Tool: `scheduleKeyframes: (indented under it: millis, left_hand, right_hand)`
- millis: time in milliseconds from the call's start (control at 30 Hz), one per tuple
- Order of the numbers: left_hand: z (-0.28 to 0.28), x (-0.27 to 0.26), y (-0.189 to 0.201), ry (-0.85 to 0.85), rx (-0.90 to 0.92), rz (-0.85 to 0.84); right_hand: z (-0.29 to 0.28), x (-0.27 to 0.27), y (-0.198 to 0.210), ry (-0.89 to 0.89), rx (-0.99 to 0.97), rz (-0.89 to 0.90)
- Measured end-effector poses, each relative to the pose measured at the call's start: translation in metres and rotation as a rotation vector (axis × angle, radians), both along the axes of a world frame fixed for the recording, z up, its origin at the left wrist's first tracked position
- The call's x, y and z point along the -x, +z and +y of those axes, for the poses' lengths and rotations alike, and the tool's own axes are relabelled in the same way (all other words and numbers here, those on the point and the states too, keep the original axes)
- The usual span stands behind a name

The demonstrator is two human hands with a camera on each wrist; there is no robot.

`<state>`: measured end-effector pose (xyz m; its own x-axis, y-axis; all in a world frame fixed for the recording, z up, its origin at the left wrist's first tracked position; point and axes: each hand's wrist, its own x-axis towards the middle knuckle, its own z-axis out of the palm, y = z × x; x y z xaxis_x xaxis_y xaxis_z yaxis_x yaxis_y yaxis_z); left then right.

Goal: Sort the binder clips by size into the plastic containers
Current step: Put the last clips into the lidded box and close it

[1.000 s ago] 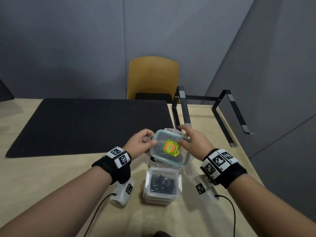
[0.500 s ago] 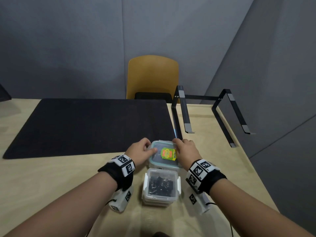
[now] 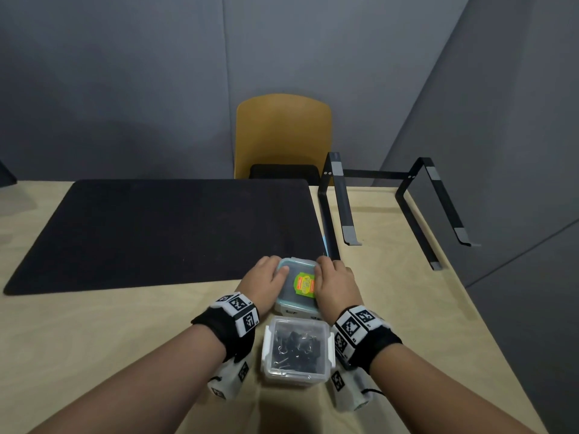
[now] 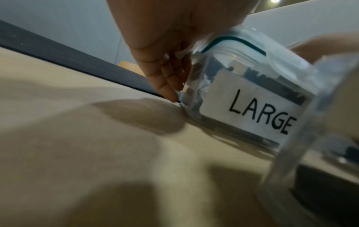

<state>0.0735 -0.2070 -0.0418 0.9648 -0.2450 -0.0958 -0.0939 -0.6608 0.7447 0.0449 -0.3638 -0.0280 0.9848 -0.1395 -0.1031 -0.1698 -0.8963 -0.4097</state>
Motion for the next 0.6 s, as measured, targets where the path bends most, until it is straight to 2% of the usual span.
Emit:
scheduleKeyframes:
  millis: [233,600]
  left_hand:
    - [-0.002,-0.009,0.001,-0.008,-0.061,0.001]
    - [-0.012,-0.017,0.001,0.003,-0.087,-0.030]
  right_hand:
    - [-0.004,-0.005,0.005,-0.014,0.075,0.008]
    - [-0.009,-0.004,-0.005,-0.032,-0.026,-0.059]
